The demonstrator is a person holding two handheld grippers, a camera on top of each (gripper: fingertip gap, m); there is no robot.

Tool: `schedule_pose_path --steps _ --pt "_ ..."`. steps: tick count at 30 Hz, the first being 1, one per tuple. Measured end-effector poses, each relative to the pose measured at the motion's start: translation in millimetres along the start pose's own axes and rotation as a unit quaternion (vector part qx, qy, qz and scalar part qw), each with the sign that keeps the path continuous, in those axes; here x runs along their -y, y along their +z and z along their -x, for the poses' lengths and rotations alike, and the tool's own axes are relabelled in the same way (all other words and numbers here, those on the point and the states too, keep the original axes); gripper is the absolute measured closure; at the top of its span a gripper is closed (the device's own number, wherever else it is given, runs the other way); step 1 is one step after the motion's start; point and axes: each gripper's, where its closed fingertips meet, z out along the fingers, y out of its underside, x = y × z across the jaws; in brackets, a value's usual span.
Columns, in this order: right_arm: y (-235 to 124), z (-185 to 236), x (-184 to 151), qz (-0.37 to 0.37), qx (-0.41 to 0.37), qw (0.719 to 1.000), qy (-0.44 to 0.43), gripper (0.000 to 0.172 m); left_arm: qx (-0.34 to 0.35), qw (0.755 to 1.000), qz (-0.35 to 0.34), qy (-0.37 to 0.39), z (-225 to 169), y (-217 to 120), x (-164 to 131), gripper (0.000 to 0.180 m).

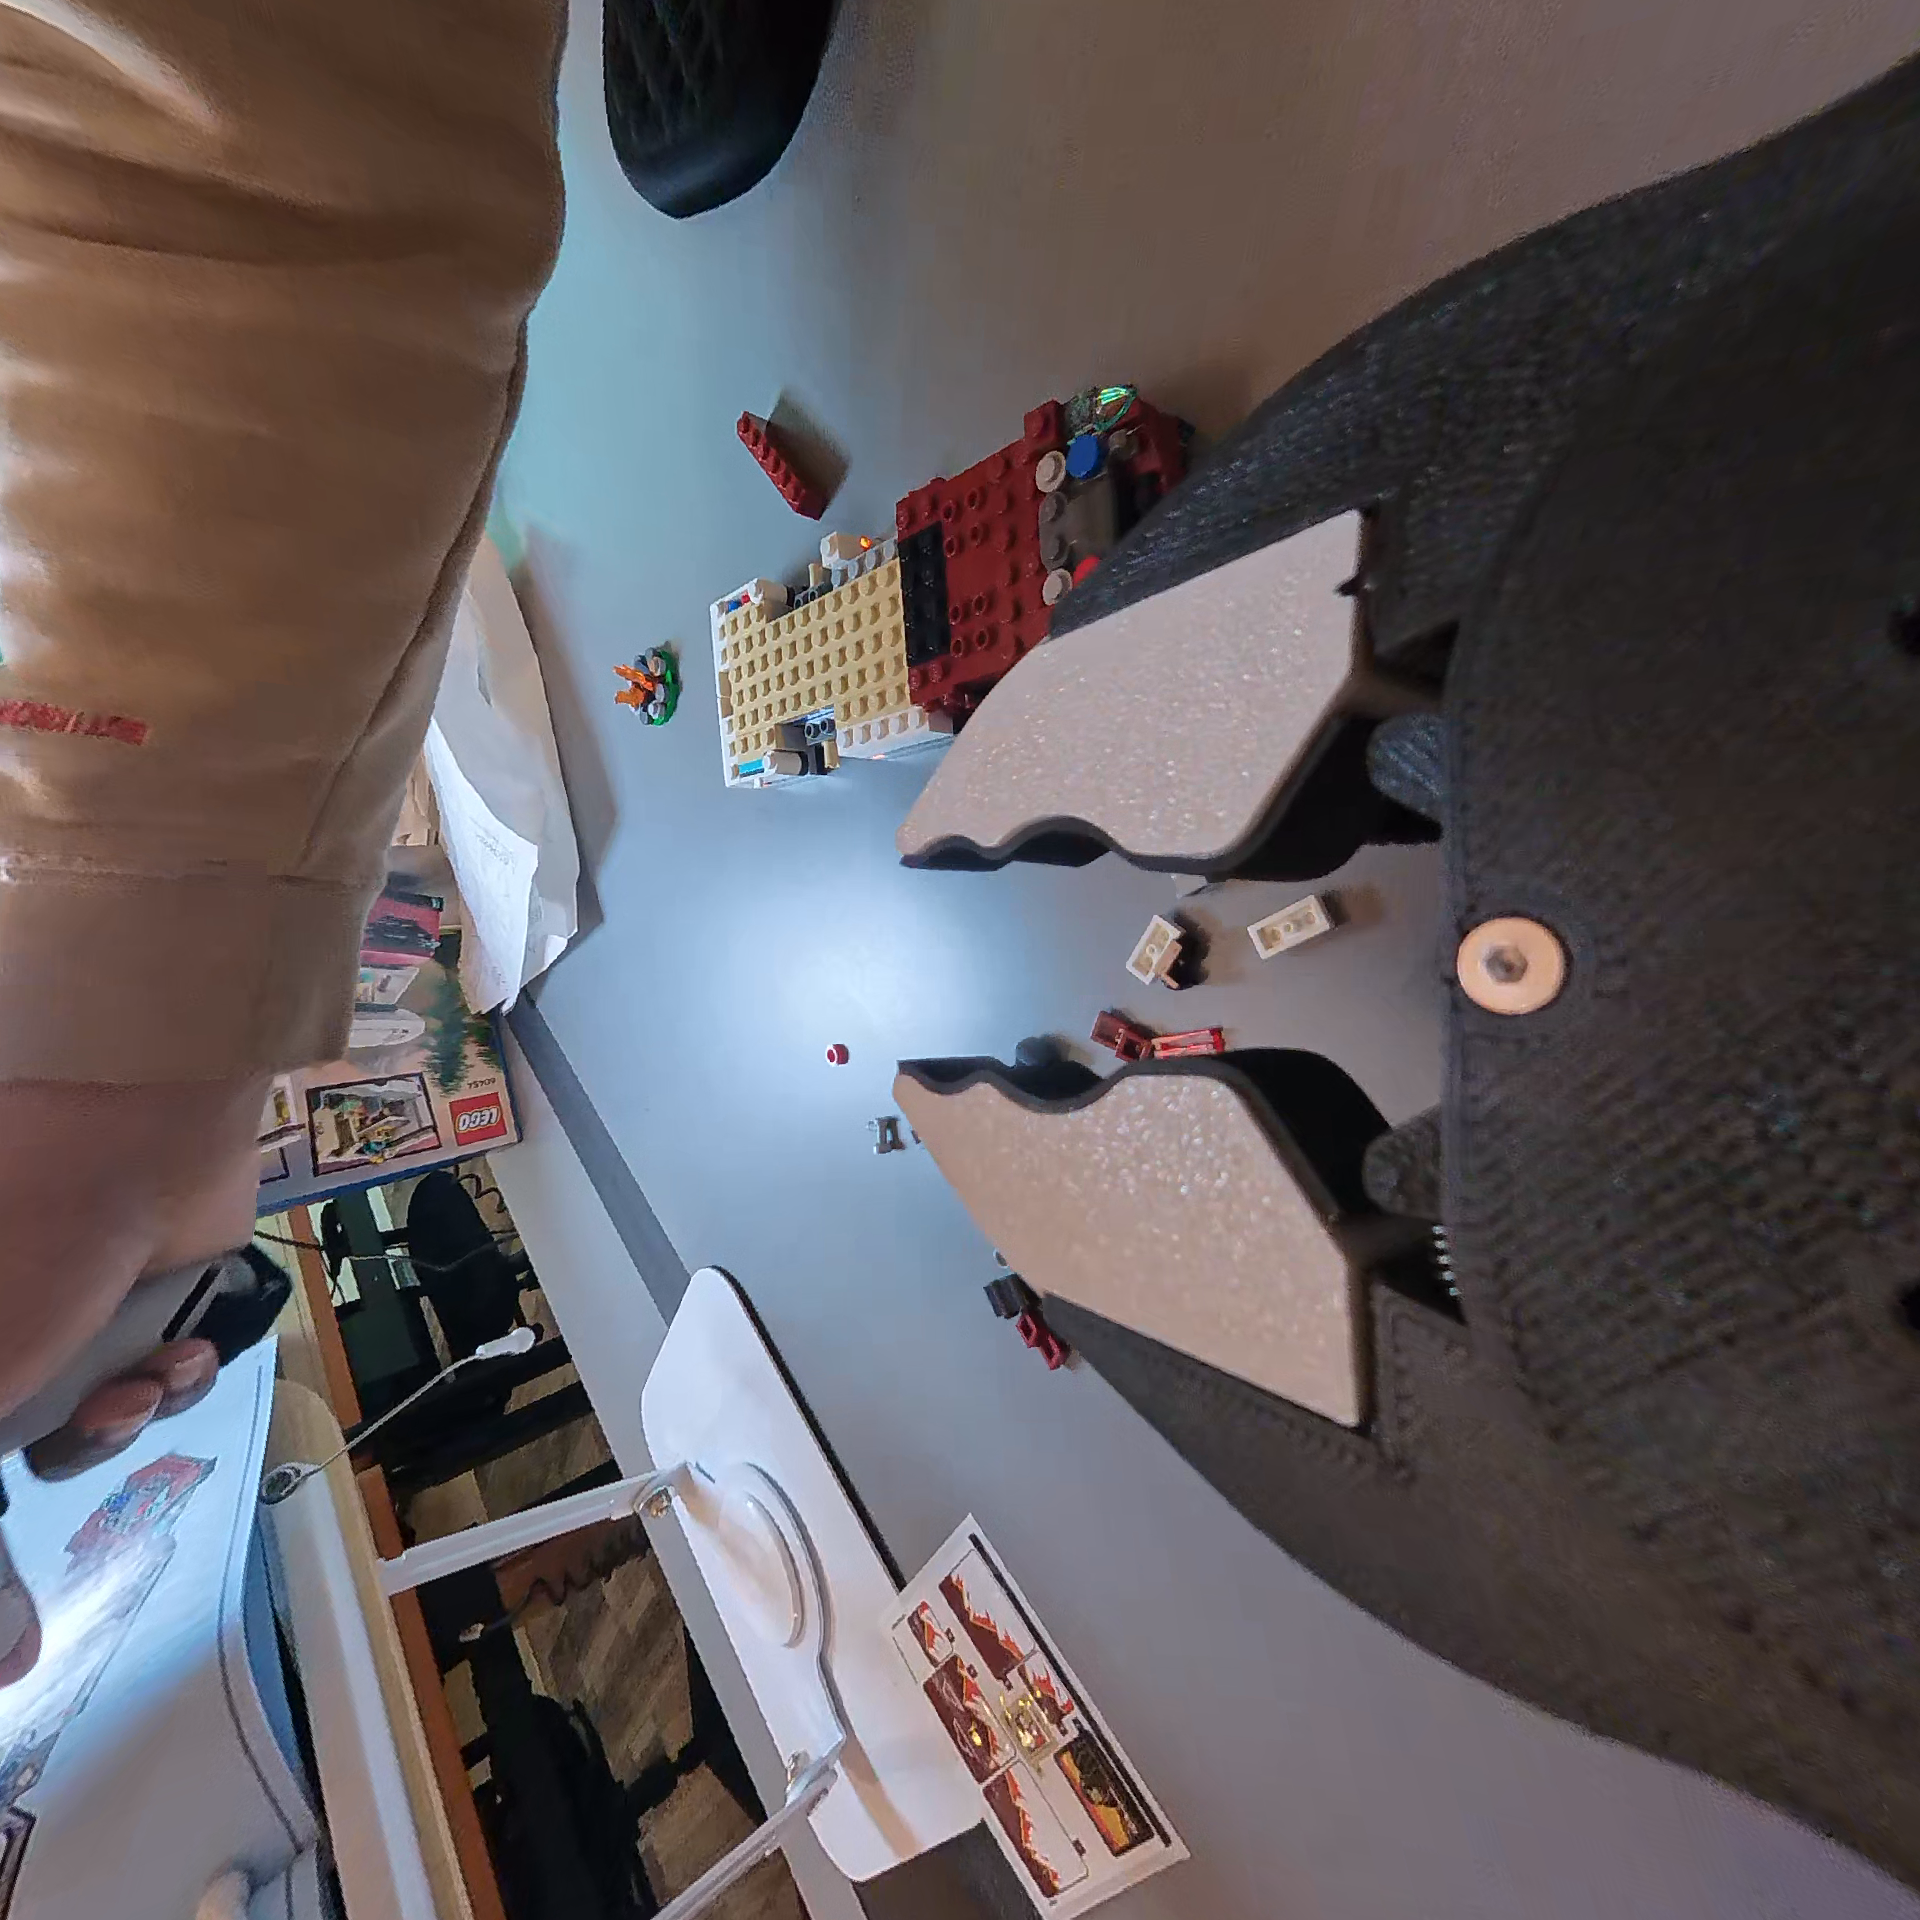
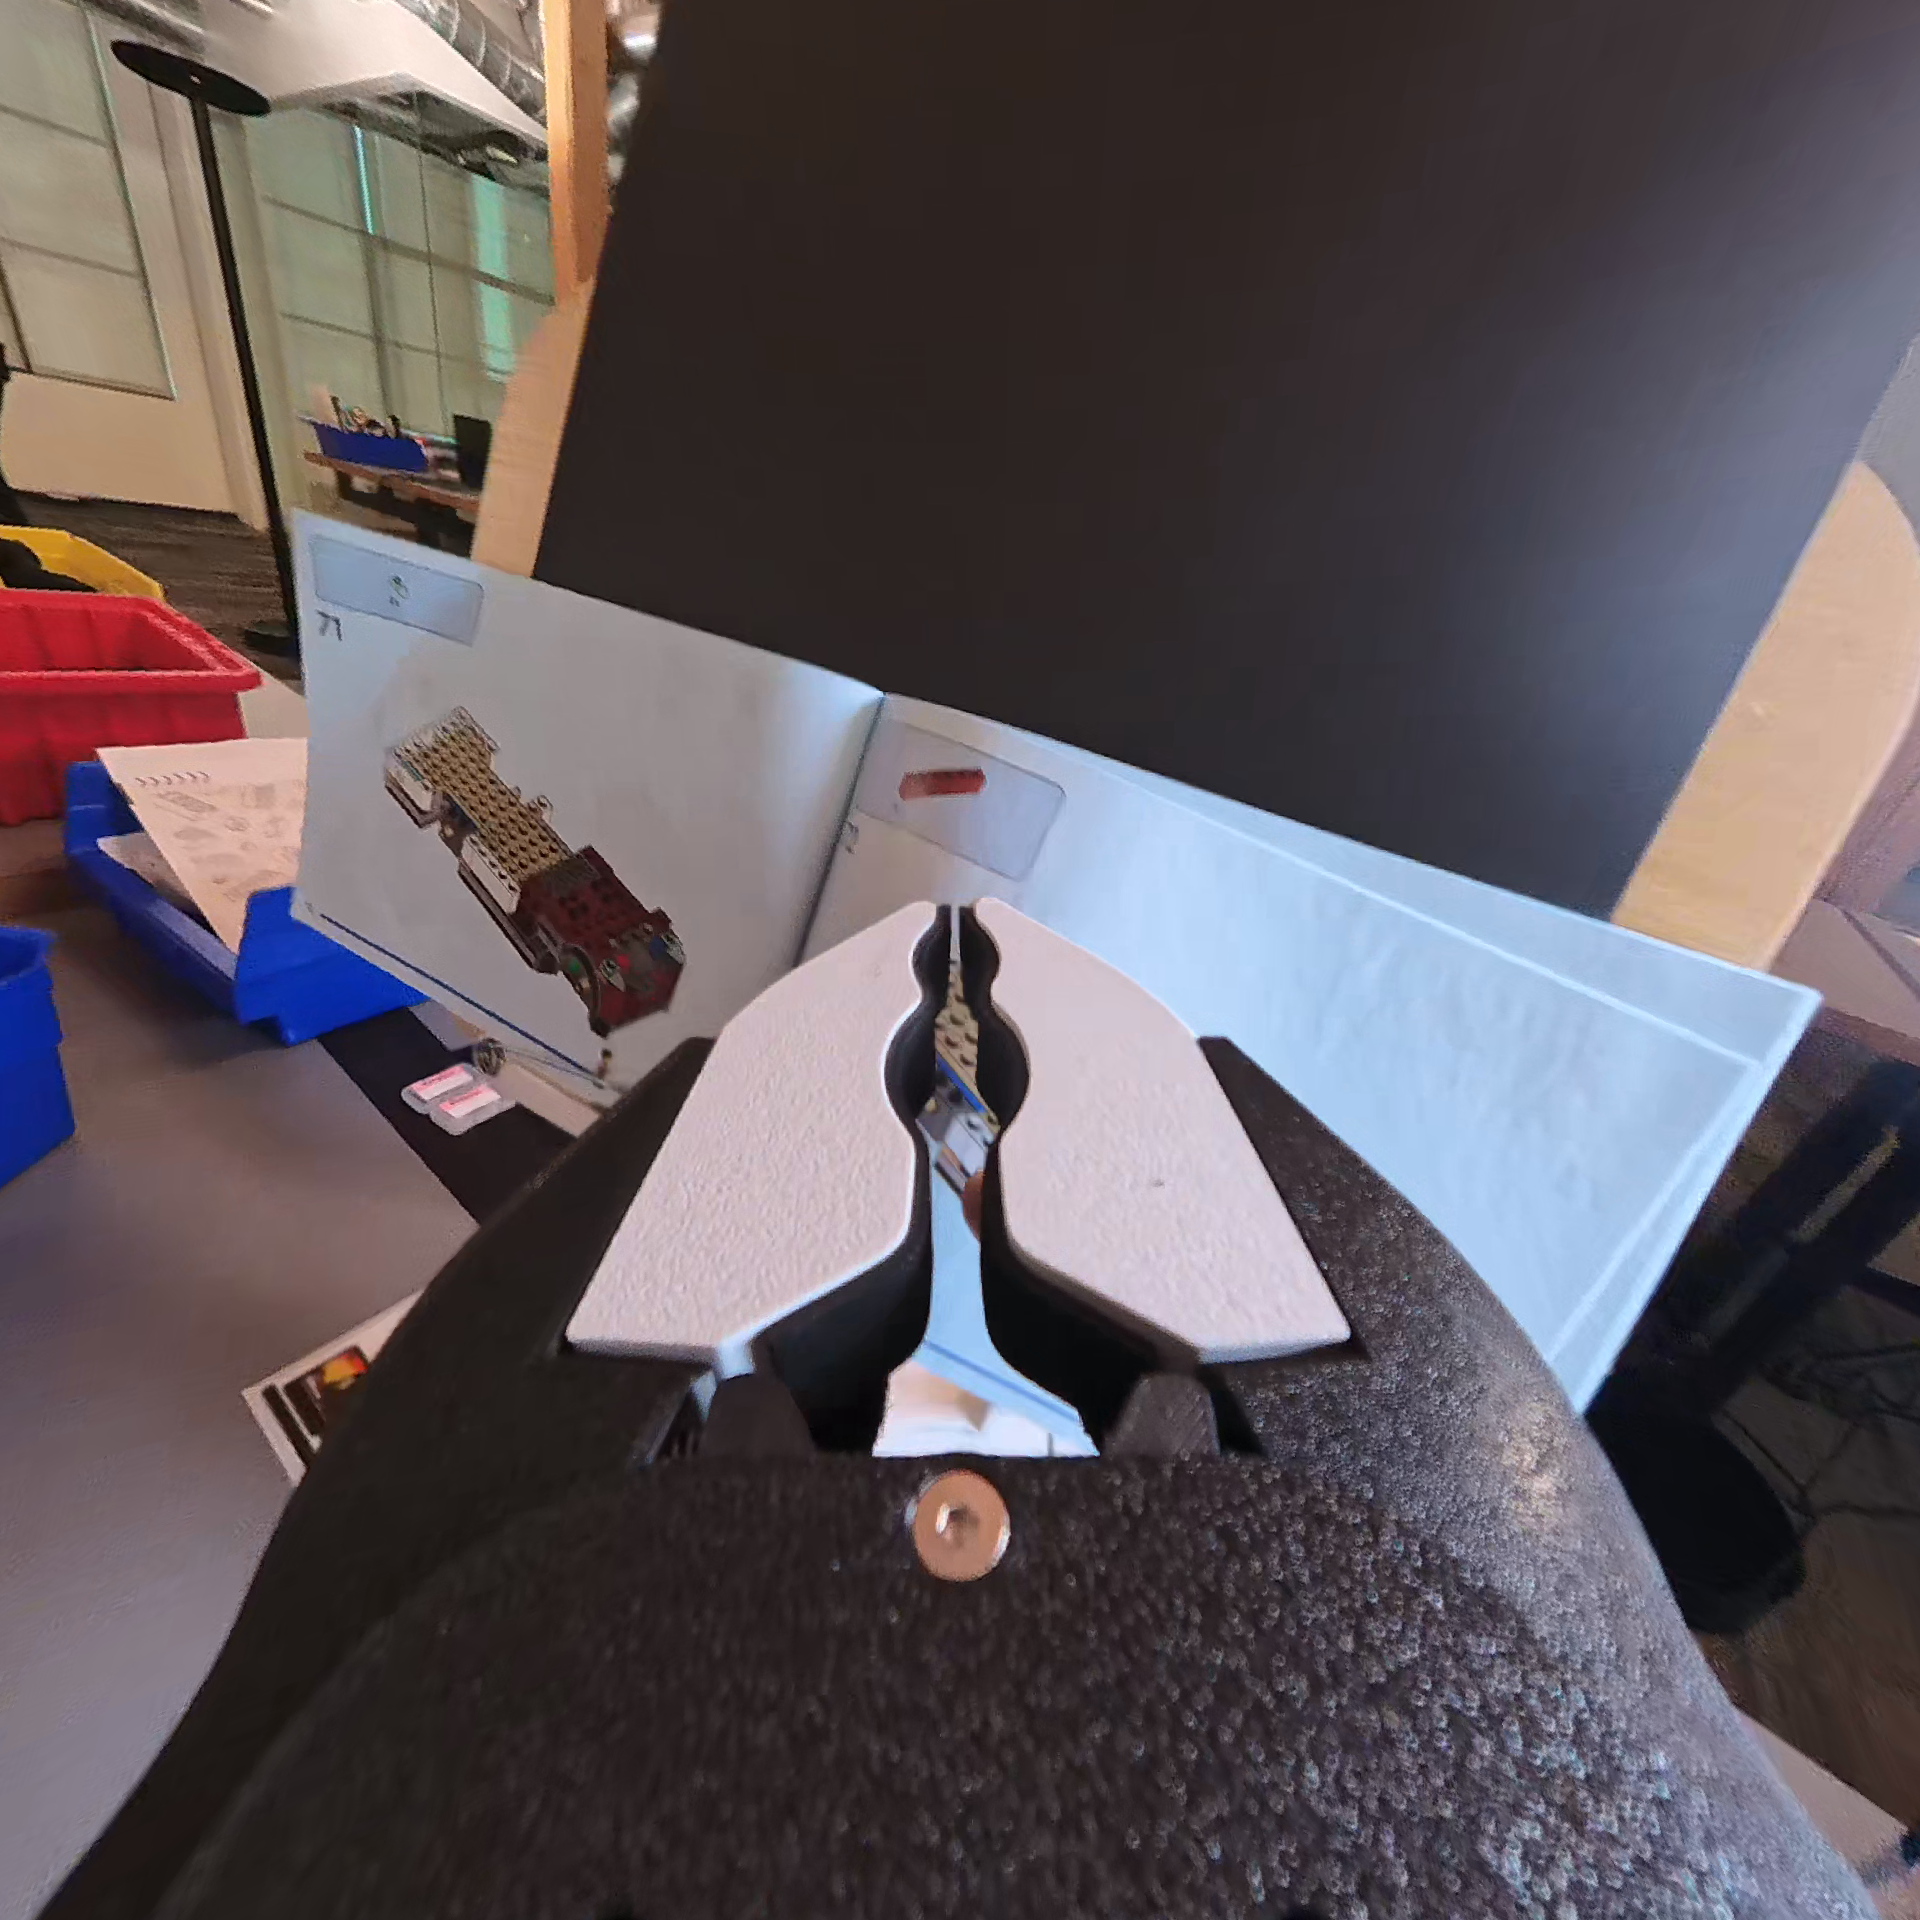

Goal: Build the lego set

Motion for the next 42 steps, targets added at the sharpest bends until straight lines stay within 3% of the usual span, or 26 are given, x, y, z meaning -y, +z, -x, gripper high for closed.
schedule_pose_path --steps 10,16,34,38,42 --pt "-44.2 -43.4 -52.2 0.038 -0.044 0.998 -0.026 0.17 0.014 1.0 0.003 -0.015 8.8 1.5 -3.1 0.154" --pt "-51.1 -56.1 -67.9 0.046 -0.051 0.997 -0.023 0.17 0.023 1.0 -0.004 -0.005 11.3 2.0 -1.3 0.157" --pt "-32.2 -47.5 -67.8 0.044 -0.036 0.998 -0.026 0.168 0.019 1.0 0.007 -0.002 10.4 4.1 -6.0 0.155" --pt "-45.6 -38.4 -61.1 0.039 -0.02 0.999 -0.032 0.168 0.007 1.0 0.002 -0.001 5.9 3.8 -3.8 0.149" --pt "-85.0 -8.4 -49.0 0.04 0.046 0.997 -0.037 0.165 -0.019 1.0 -0.002 0.0 -3.6 2.9 -1.0 0.145"
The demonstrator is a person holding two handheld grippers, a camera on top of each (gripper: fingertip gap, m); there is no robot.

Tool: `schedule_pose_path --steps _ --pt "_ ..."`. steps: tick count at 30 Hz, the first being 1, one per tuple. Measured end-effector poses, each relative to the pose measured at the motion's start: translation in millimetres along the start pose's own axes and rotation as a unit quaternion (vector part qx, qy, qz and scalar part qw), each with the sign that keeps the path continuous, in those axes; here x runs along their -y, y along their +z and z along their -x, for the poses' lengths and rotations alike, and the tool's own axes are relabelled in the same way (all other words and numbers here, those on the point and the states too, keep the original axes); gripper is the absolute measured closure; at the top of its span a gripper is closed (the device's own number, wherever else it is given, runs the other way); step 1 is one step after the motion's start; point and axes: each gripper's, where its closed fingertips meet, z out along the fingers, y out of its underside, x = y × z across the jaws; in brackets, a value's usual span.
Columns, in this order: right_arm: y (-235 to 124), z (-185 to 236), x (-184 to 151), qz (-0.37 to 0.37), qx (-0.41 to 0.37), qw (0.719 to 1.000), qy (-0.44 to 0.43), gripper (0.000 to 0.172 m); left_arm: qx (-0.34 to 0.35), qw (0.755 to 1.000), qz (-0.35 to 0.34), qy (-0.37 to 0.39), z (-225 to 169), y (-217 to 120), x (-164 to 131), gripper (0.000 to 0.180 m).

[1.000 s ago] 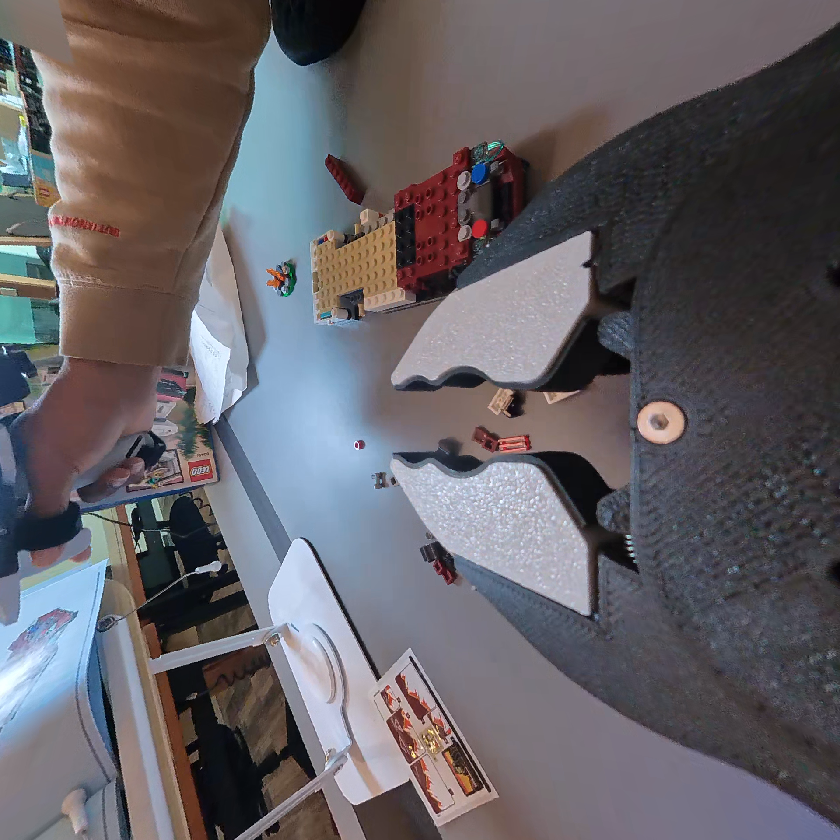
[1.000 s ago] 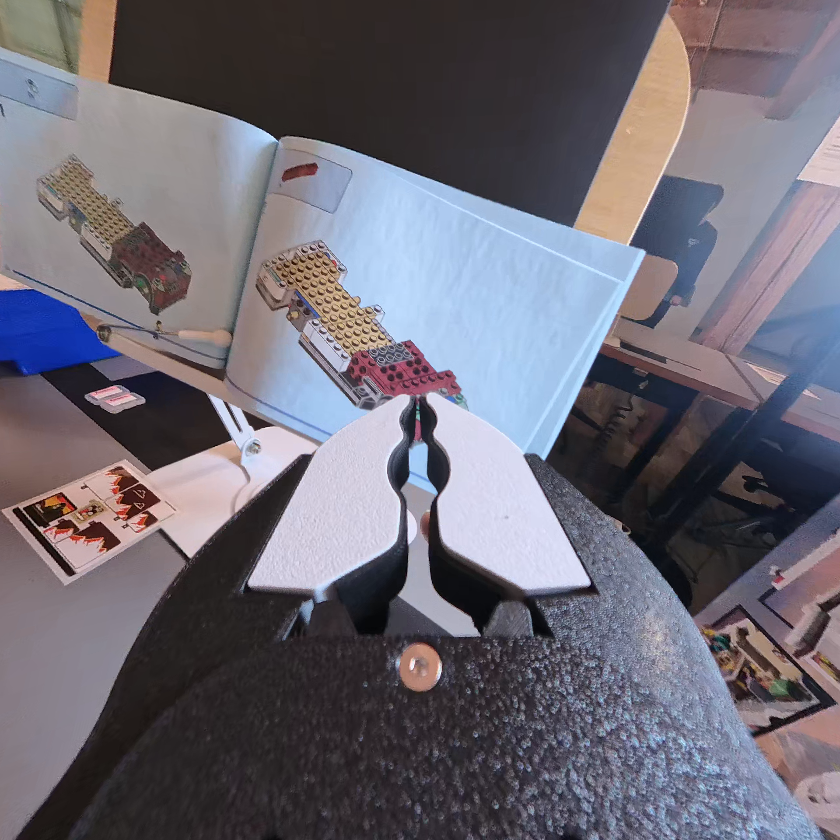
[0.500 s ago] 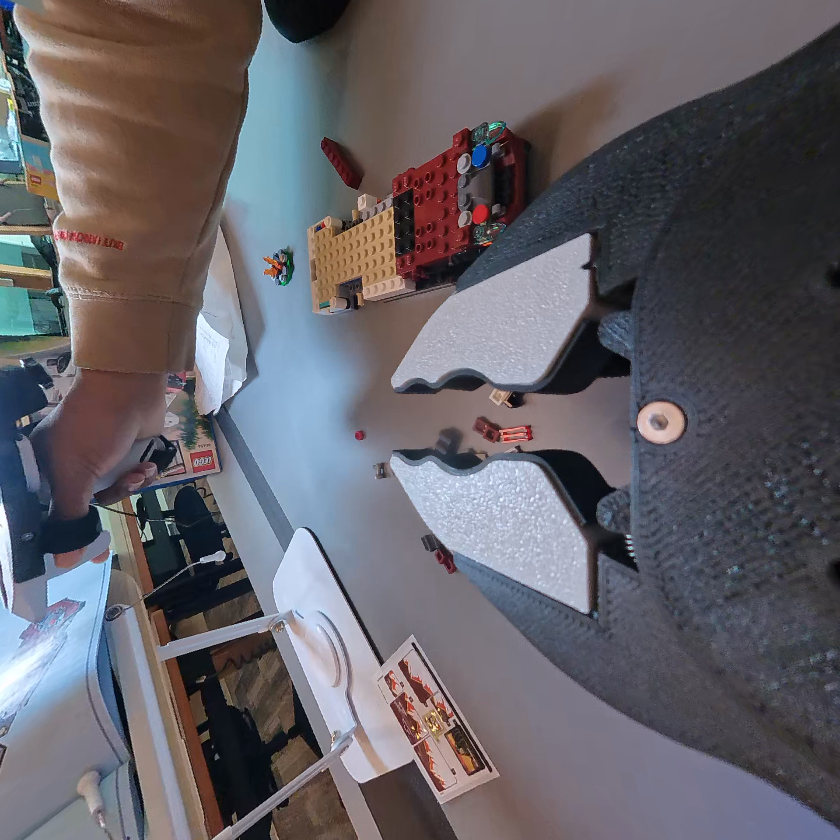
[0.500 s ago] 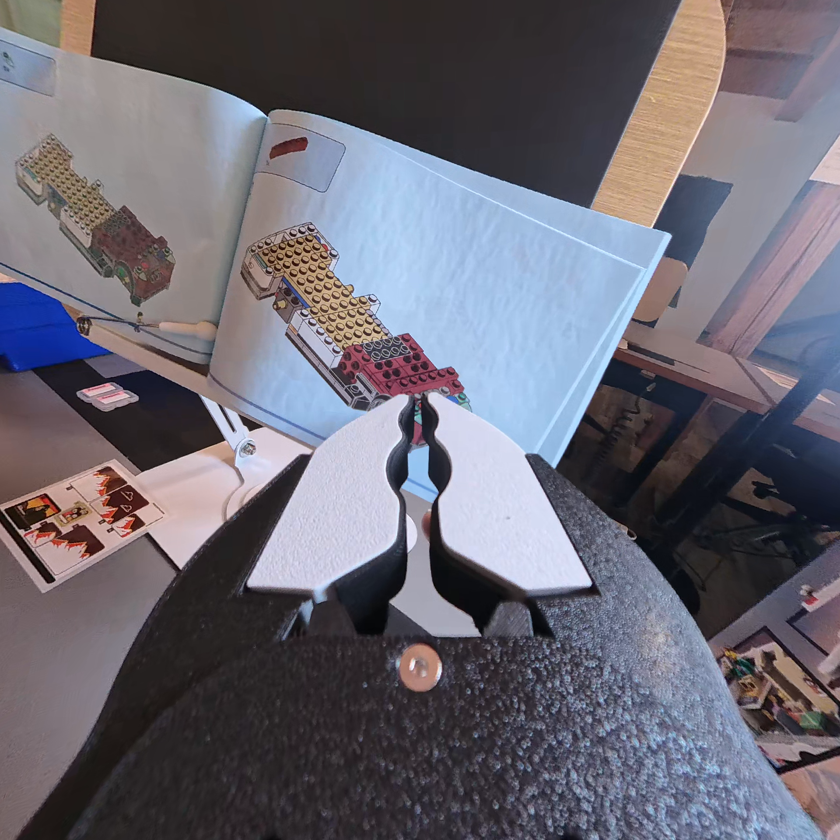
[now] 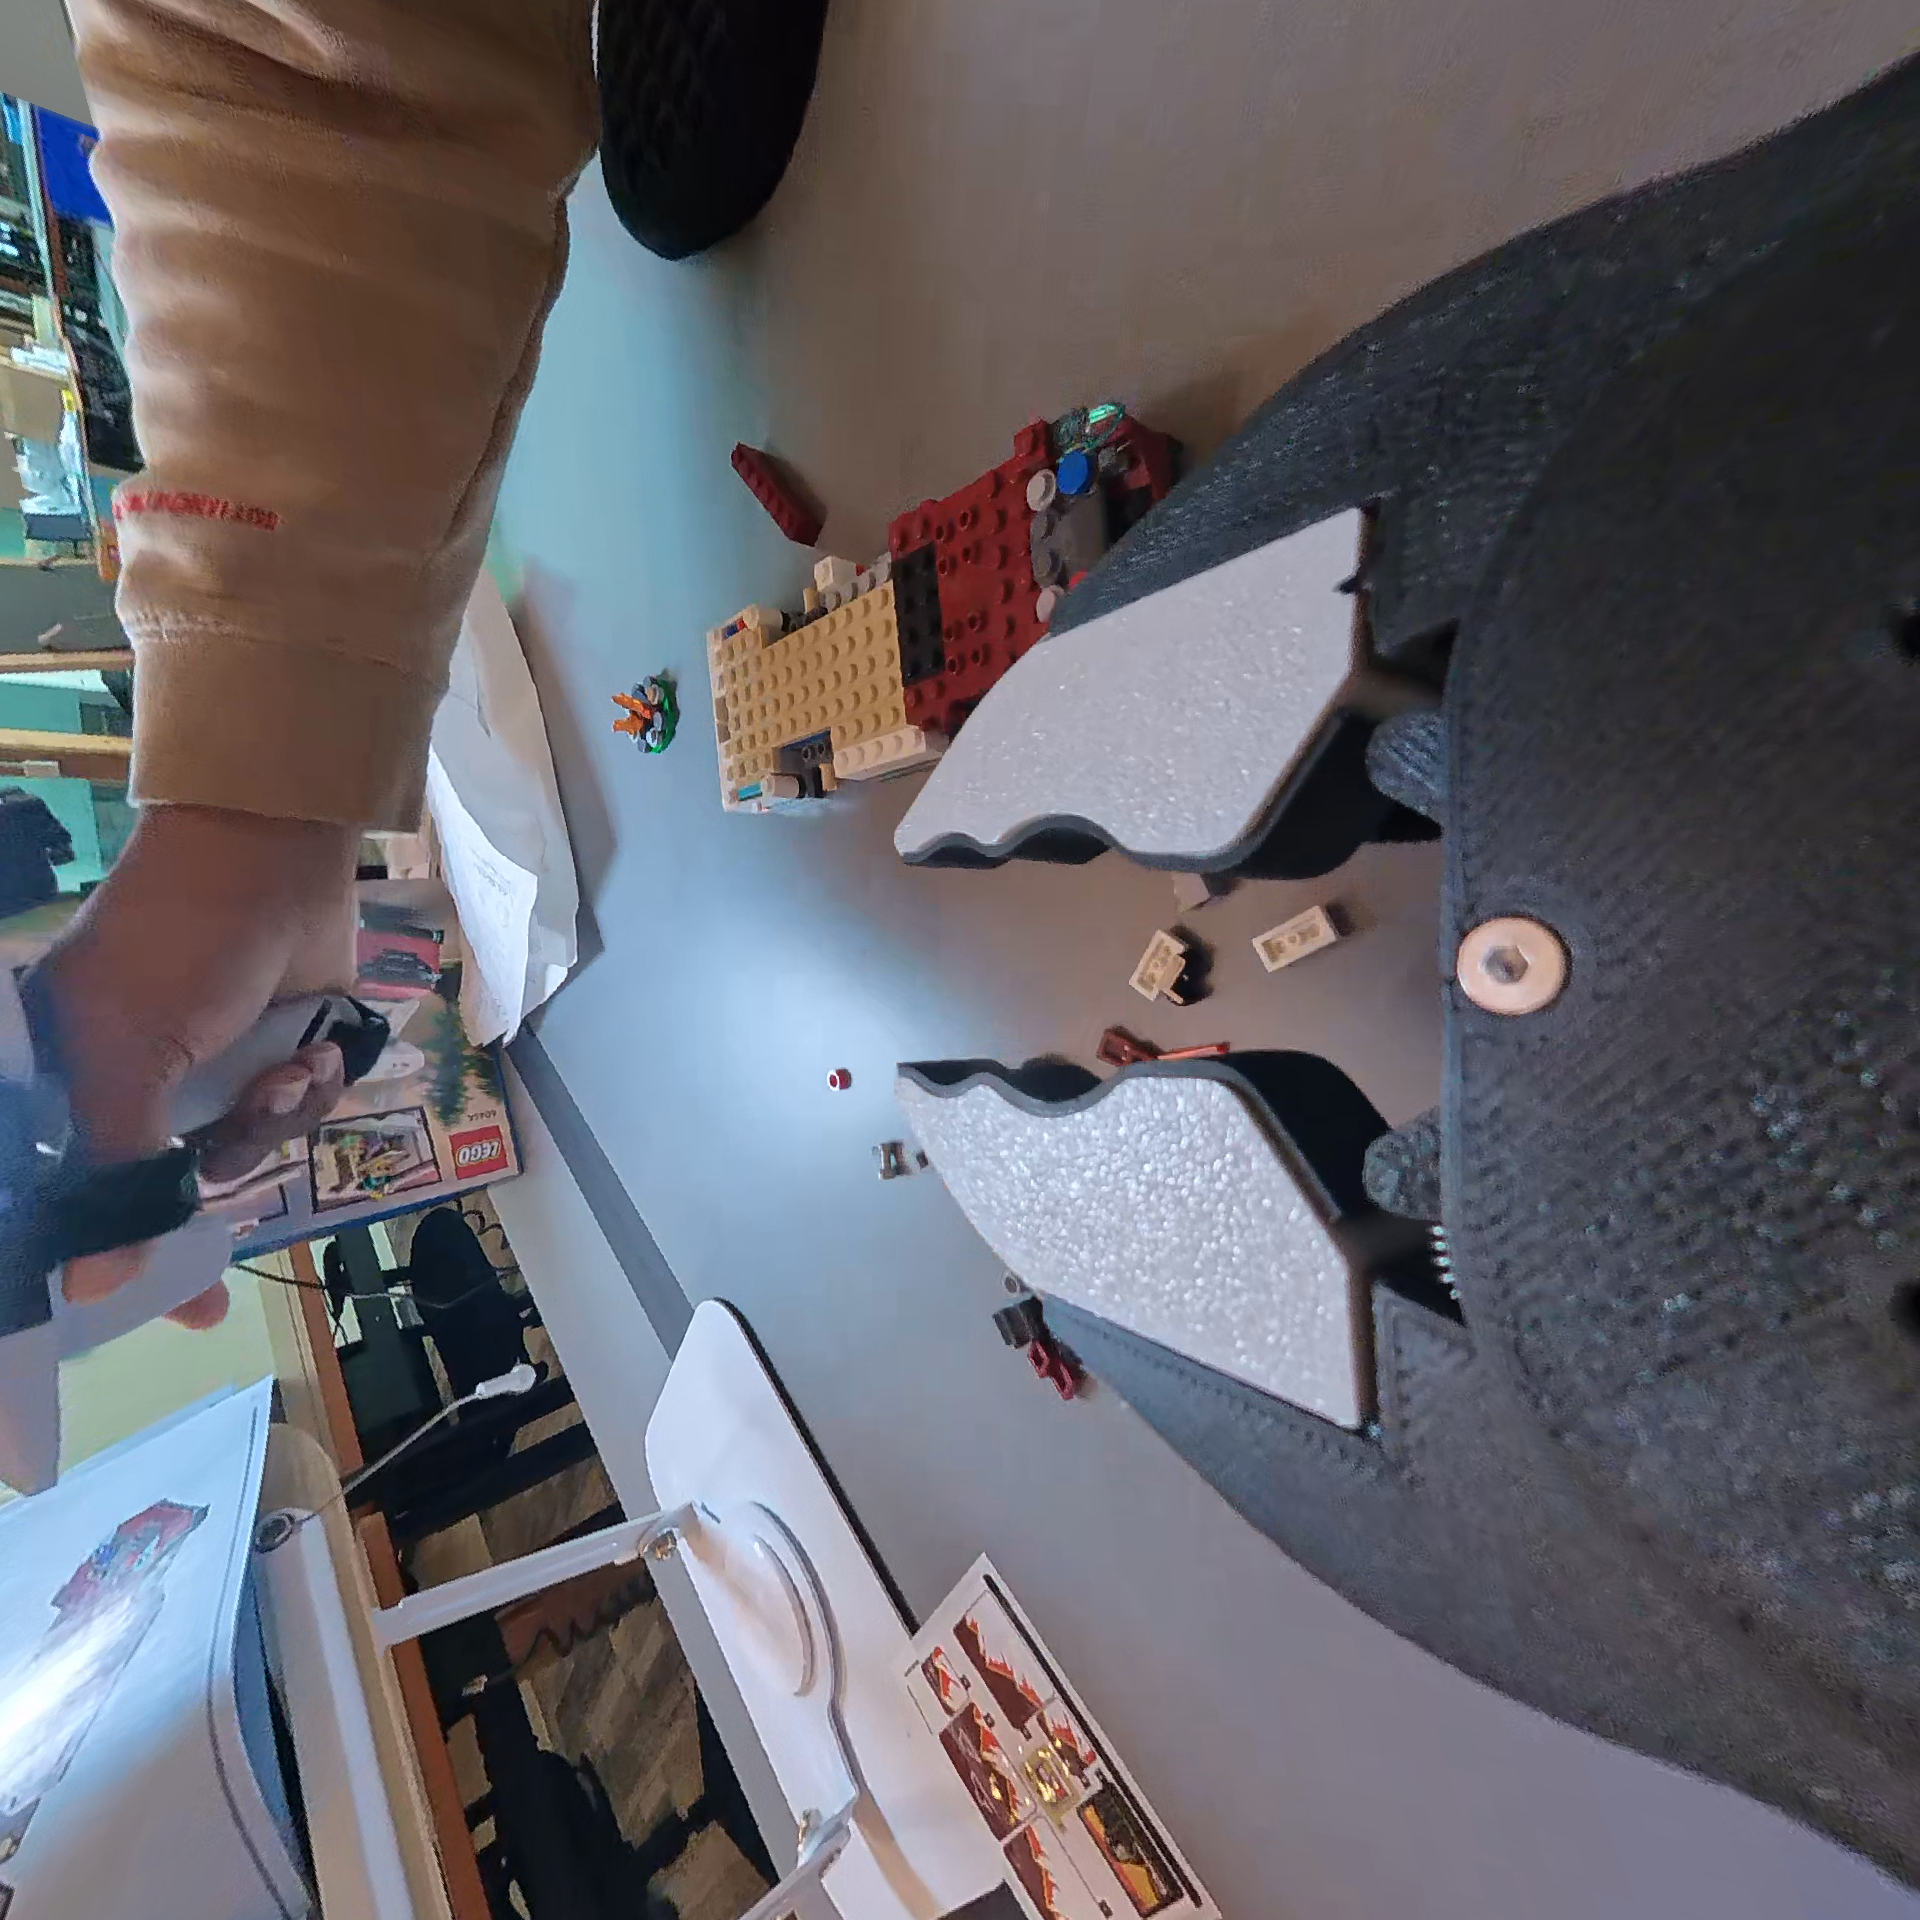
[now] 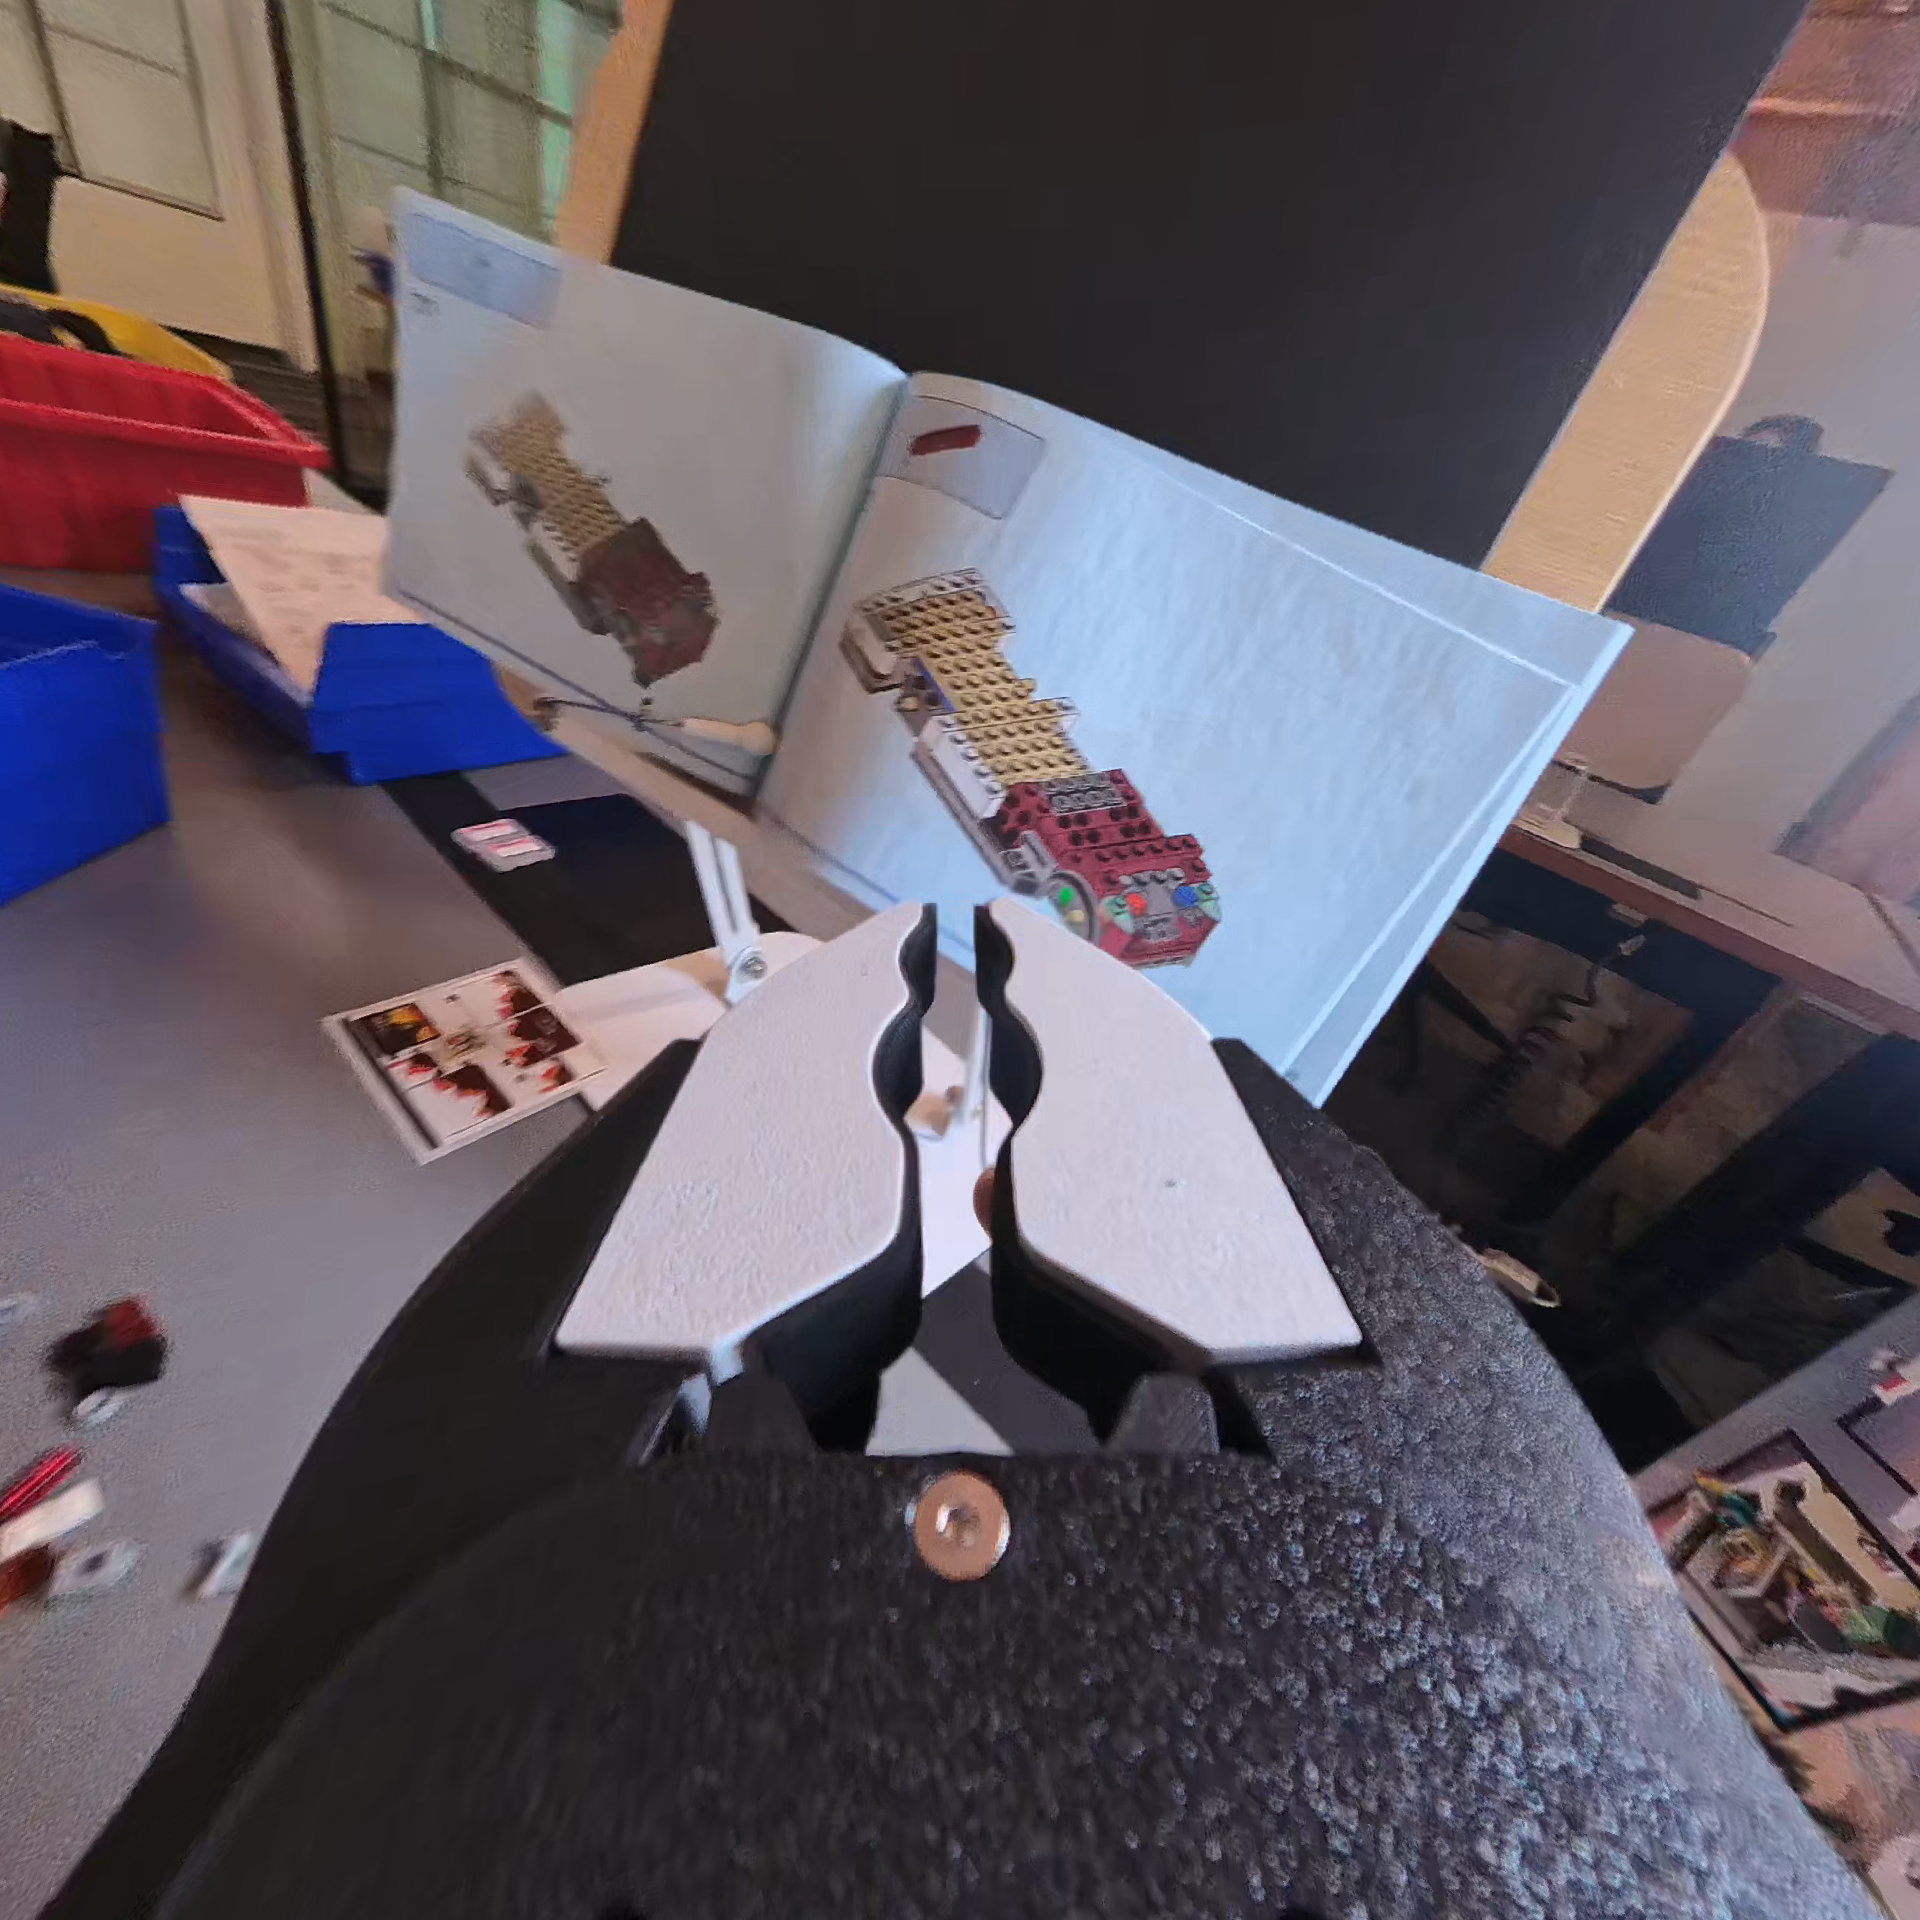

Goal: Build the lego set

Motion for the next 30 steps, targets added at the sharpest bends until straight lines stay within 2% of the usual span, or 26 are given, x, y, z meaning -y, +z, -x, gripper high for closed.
schedule_pose_path --steps 4,11,20,24,28,30 --pt "-53.0 35.7 -9.4 0.041 0.049 0.998 -0.026 0.159 -0.012 1.0 0.007 0.008 -6.9 0.2 -0.5 0.144" --pt "-131.2 56.3 -69.8 0.172 0.019 0.983 -0.065 0.155 -0.027 0.999 0.029 0.024 -18.2 3.6 -7.2 0.143" --pt "-210.2 90.2 -106.5 0.244 0.055 0.966 -0.062 0.154 -0.12 0.989 0.084 -0.007 -47.6 5.3 -22.9 0.129" --pt "-239.3 118.2 -115.0 0.263 0.129 0.953 -0.073 0.153 -0.162 0.981 0.106 -0.028 -59.1 2.9 -29.5 0.123" --pt "-271.2 154.2 -128.8 0.31 0.243 0.917 -0.057 0.151 -0.19 0.973 0.128 -0.029 -70.1 1.7 -36.9 0.119" --pt "-280.2 163.2 -137.1 0.334 0.266 0.903 -0.056 0.149 -0.198 0.97 0.142 -0.022 -75.9 1.9 -42.4 0.117"
